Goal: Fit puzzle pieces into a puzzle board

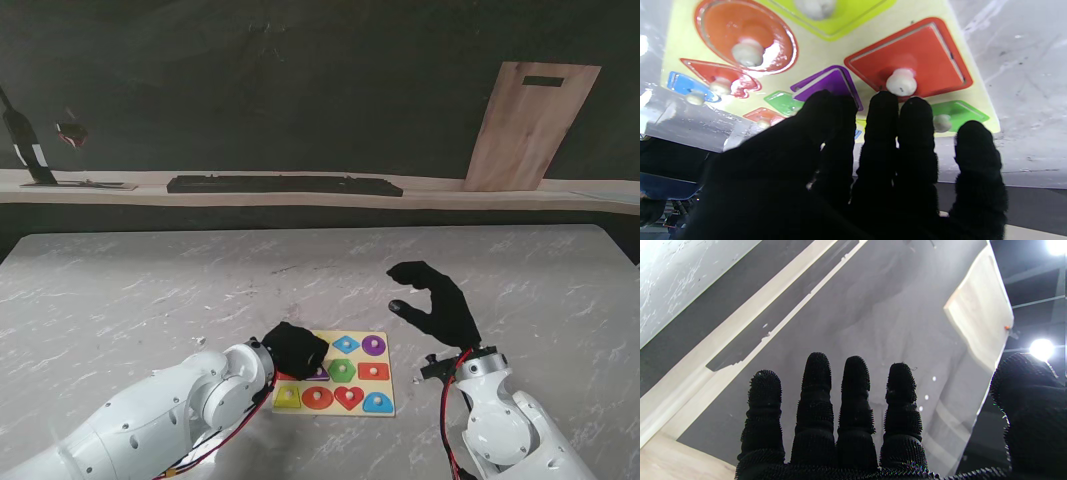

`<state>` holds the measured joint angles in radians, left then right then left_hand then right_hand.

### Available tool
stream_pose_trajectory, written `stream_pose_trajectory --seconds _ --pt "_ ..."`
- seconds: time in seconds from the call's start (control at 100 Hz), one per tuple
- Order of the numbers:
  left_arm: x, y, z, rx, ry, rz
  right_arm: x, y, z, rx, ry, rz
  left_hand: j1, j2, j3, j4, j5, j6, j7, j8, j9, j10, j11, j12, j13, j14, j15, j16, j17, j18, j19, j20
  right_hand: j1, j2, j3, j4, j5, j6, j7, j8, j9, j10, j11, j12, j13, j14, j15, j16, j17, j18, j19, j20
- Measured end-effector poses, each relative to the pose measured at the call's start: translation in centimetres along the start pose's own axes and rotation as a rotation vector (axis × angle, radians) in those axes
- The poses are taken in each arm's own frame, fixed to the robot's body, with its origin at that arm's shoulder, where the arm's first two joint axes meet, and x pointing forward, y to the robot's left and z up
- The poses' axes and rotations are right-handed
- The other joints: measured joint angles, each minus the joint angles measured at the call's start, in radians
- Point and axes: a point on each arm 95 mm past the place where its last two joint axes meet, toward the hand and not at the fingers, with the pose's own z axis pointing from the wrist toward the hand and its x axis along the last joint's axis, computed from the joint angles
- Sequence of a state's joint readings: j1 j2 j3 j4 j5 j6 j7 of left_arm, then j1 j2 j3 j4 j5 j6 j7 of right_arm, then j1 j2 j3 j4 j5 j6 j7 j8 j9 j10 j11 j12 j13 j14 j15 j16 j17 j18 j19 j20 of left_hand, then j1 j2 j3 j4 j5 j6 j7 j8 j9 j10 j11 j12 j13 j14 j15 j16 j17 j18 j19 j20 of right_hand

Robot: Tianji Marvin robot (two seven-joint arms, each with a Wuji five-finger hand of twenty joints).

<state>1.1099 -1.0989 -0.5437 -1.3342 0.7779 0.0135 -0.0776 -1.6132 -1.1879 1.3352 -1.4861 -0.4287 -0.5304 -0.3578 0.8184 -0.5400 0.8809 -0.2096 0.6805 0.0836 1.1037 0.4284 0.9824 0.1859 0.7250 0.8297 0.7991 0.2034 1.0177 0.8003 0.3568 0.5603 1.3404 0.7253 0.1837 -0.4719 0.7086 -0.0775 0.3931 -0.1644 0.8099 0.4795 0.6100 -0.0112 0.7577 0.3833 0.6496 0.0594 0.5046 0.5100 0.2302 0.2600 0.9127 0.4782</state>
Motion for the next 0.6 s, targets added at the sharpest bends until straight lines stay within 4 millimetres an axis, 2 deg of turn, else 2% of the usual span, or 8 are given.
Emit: stream_pose_trajectory --seconds 0.6 --pt "-0.13 -0.20 0.15 -0.010 0.008 0.070 -0.05 0.07 -0.01 -0.003 0.000 -0.001 0.009 0.014 -0.047 0.000 0.000 0.000 0.000 -0.004 0.000 0.000 0.027 0.012 0.000 0.000 0.014 0.000 0.000 0.000 0.001 0.000 0.000 0.000 0.000 0.000 0.000 0.000 0.000 0.000 0.000 0.000 0.000 0.000 0.000 0.000 0.000 0.000 0.000 0.000 0.000 0.000"
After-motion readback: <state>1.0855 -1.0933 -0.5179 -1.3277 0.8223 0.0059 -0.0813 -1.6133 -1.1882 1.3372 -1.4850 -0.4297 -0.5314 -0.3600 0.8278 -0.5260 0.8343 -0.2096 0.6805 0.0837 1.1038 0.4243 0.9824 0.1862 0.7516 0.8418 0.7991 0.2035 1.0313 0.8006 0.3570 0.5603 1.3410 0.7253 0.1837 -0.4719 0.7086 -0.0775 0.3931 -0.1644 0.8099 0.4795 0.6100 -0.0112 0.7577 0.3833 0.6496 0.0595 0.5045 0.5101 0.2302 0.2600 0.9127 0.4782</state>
